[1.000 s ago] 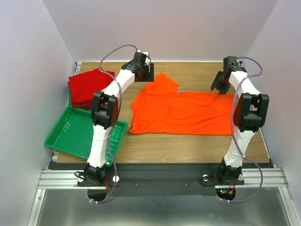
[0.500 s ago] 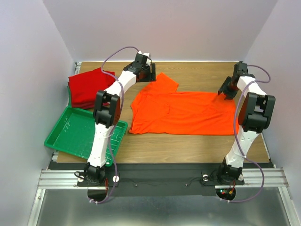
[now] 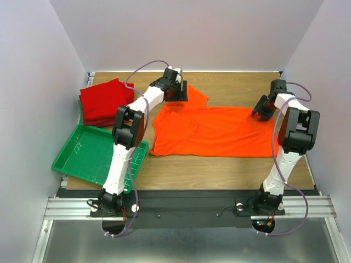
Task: Fold and stack the t-shirts
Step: Fold the tshirt
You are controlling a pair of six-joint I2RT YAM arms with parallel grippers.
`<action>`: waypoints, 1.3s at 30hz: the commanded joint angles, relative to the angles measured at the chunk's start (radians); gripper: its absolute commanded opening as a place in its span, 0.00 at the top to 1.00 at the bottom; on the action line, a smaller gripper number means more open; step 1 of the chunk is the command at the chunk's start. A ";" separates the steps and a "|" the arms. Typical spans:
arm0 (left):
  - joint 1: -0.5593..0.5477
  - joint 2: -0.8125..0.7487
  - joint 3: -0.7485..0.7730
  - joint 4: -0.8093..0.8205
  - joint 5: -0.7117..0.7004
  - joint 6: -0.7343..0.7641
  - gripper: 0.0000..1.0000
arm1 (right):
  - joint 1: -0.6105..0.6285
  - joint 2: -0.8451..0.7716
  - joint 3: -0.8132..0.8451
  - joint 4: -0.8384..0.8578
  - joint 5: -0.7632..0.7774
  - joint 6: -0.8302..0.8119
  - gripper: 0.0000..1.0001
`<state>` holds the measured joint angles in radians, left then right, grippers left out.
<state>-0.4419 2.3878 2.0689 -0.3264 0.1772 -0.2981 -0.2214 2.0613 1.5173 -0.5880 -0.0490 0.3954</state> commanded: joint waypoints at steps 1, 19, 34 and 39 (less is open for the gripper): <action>0.000 -0.021 -0.049 -0.003 0.016 0.017 0.23 | 0.002 -0.013 -0.066 0.027 0.037 -0.023 0.48; -0.008 -0.144 -0.406 0.015 0.010 0.056 0.24 | 0.002 -0.090 -0.216 0.020 0.084 -0.027 0.48; -0.057 -0.248 -0.587 0.024 0.005 0.039 0.24 | 0.002 -0.155 -0.312 -0.001 0.092 -0.029 0.48; -0.055 -0.220 -0.433 -0.045 -0.062 0.071 0.23 | 0.002 -0.152 -0.235 -0.006 0.075 -0.024 0.48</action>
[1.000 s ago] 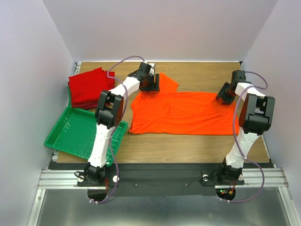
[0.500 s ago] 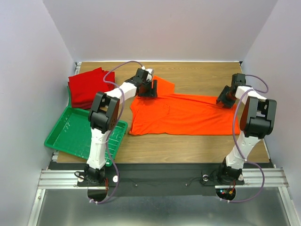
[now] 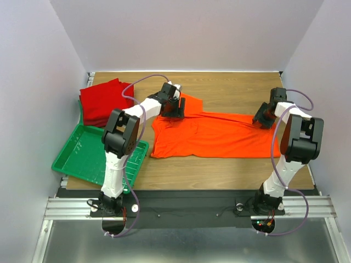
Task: Fold and stack the t-shirts
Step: Fold the tshirt
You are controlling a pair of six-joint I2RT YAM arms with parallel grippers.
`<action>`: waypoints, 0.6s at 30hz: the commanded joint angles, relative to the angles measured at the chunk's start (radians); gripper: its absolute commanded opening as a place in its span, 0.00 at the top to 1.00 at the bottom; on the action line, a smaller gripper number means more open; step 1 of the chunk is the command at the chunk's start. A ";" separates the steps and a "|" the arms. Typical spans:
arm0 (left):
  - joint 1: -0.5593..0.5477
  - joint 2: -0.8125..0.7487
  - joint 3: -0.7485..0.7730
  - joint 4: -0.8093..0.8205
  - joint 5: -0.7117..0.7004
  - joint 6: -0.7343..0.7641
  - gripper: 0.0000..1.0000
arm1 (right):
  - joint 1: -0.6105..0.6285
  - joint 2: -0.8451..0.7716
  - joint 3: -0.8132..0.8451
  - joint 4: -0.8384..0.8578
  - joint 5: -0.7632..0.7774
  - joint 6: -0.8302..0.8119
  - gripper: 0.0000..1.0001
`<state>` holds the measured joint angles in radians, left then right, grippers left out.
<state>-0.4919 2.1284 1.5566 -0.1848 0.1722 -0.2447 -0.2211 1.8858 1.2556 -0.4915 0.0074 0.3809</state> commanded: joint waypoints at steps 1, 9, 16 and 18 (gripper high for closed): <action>-0.004 0.054 0.126 -0.202 -0.057 0.024 0.23 | 0.002 0.026 0.027 -0.104 0.016 -0.010 0.48; 0.044 0.220 0.597 -0.308 -0.160 0.033 0.19 | 0.002 0.036 0.188 -0.124 -0.046 0.000 0.48; 0.065 0.255 0.622 -0.193 -0.192 0.018 0.17 | 0.002 -0.005 0.199 -0.124 -0.096 0.012 0.48; 0.065 0.278 0.638 -0.167 -0.189 0.012 0.18 | 0.002 -0.016 0.189 -0.124 -0.096 0.010 0.48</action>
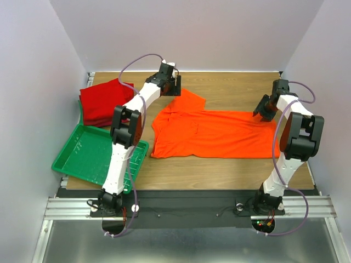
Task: Fold and stack the t-shirts
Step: Fold the tshirt
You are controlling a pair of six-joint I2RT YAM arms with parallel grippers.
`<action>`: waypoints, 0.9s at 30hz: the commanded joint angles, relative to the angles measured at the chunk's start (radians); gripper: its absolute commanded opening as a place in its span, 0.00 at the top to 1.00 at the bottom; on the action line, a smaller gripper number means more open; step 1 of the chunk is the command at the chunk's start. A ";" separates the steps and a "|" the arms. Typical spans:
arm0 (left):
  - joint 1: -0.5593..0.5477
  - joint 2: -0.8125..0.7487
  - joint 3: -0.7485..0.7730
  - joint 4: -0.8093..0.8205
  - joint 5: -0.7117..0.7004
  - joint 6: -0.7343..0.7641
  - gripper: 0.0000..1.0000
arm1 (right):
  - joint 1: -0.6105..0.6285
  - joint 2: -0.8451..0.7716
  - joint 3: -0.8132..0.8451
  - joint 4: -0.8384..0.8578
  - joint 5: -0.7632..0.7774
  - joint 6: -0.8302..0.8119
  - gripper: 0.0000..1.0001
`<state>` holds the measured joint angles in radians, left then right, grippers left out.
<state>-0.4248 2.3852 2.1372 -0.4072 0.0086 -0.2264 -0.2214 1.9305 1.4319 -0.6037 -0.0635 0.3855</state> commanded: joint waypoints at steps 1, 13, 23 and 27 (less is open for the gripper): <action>-0.002 0.031 0.069 0.060 -0.024 -0.005 0.18 | 0.002 -0.062 0.009 -0.011 -0.025 0.007 0.48; -0.005 0.104 0.105 0.139 -0.015 -0.024 0.20 | 0.002 -0.077 -0.033 -0.010 -0.053 0.007 0.48; -0.032 0.131 0.119 0.157 -0.056 -0.011 0.28 | 0.002 -0.067 -0.042 -0.008 -0.075 0.007 0.48; -0.037 0.132 0.116 0.156 -0.050 -0.010 0.35 | 0.002 -0.065 -0.036 -0.008 -0.081 0.004 0.48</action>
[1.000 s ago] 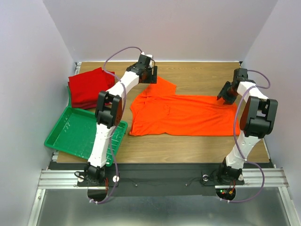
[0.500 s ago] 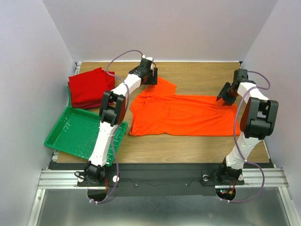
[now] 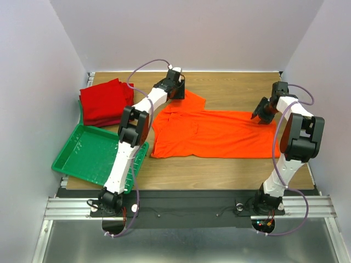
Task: Fold and stack the t-shirts
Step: Fold the tshirt
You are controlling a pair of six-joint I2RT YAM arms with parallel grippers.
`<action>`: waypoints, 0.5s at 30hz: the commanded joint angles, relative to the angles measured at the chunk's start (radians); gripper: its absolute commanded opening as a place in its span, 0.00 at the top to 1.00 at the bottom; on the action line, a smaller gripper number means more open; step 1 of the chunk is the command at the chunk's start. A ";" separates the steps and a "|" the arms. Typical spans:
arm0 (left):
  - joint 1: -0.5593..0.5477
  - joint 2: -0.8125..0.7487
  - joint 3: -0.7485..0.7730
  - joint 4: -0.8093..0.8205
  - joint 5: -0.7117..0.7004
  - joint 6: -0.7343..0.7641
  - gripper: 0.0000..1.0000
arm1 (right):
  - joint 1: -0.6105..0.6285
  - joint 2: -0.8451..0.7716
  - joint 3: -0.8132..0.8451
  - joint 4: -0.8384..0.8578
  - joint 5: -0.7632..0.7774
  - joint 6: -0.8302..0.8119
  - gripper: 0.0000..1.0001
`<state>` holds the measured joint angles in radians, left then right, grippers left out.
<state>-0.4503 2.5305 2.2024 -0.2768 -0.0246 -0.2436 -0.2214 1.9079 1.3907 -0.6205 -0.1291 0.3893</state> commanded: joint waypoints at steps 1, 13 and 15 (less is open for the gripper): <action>-0.013 -0.015 0.048 0.025 -0.014 0.010 0.37 | 0.002 -0.040 0.005 0.008 -0.015 0.000 0.48; -0.021 -0.032 0.034 0.016 -0.038 0.010 0.96 | 0.002 -0.038 -0.005 0.019 -0.018 0.002 0.48; -0.021 -0.041 0.046 0.011 -0.046 0.007 1.00 | 0.002 -0.036 -0.005 0.019 0.002 -0.001 0.48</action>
<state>-0.4679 2.5374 2.2024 -0.2733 -0.0387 -0.2367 -0.2214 1.9079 1.3907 -0.6205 -0.1459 0.3893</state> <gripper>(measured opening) 0.042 0.519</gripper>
